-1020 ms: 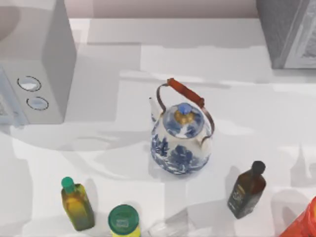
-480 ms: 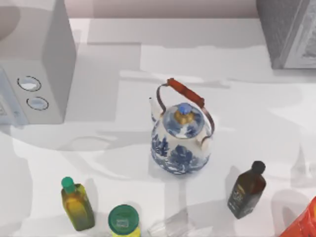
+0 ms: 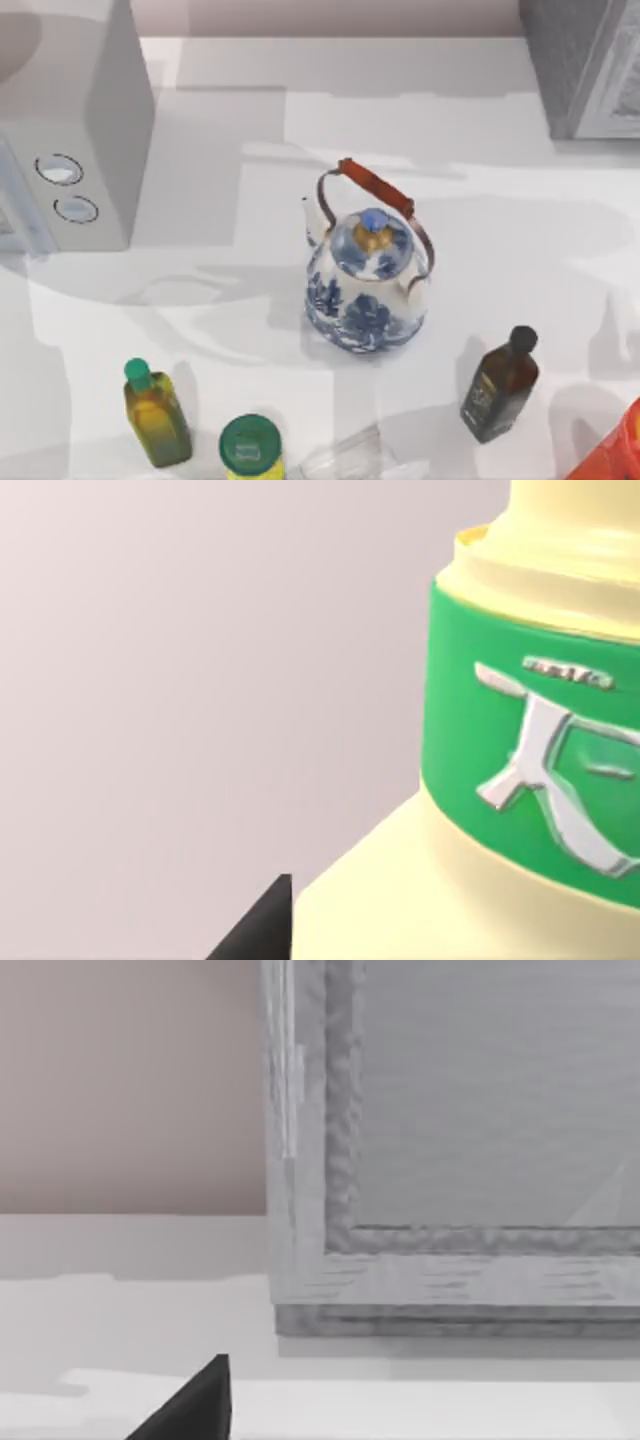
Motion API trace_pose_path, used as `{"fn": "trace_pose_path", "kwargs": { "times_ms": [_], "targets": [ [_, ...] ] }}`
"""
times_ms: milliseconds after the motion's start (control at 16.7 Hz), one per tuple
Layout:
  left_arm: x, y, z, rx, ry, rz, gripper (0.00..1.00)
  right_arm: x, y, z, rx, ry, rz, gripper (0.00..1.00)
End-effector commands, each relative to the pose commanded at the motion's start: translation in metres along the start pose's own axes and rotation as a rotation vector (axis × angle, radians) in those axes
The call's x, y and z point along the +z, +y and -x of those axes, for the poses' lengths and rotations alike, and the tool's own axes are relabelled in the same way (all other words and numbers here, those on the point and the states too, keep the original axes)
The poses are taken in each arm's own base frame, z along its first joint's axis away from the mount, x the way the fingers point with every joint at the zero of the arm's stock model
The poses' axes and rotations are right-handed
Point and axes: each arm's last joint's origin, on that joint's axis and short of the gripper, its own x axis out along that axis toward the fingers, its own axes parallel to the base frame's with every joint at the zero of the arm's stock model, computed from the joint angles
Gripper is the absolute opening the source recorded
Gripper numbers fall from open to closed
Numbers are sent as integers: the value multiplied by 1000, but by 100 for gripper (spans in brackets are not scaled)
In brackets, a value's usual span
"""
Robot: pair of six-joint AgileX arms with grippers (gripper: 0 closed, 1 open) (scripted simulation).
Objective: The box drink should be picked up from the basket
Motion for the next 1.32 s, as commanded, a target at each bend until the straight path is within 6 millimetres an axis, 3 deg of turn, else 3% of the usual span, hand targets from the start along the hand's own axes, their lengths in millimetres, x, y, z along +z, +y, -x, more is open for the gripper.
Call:
{"fn": "trace_pose_path", "kwargs": {
  "times_ms": [360, 540, 780, 1080, 1320],
  "targets": [
    [-41, -51, 82, -1, 3, 5, 0, 0, 0, 0, 0, 0, 0, 100],
    [-82, -74, 129, 0, -3, 5, 0, 0, 0, 0, 0, 0, 0, 100],
    [-157, -93, 176, 5, -5, 7, 0, 0, 0, 0, 0, 0, 0, 100],
    [-247, -103, 198, 10, 2, 6, 0, 0, 0, 0, 0, 0, 0, 100],
    [-282, -105, 200, 10, 1, 4, 0, 0, 0, 0, 0, 0, 0, 100]
  ]
}}
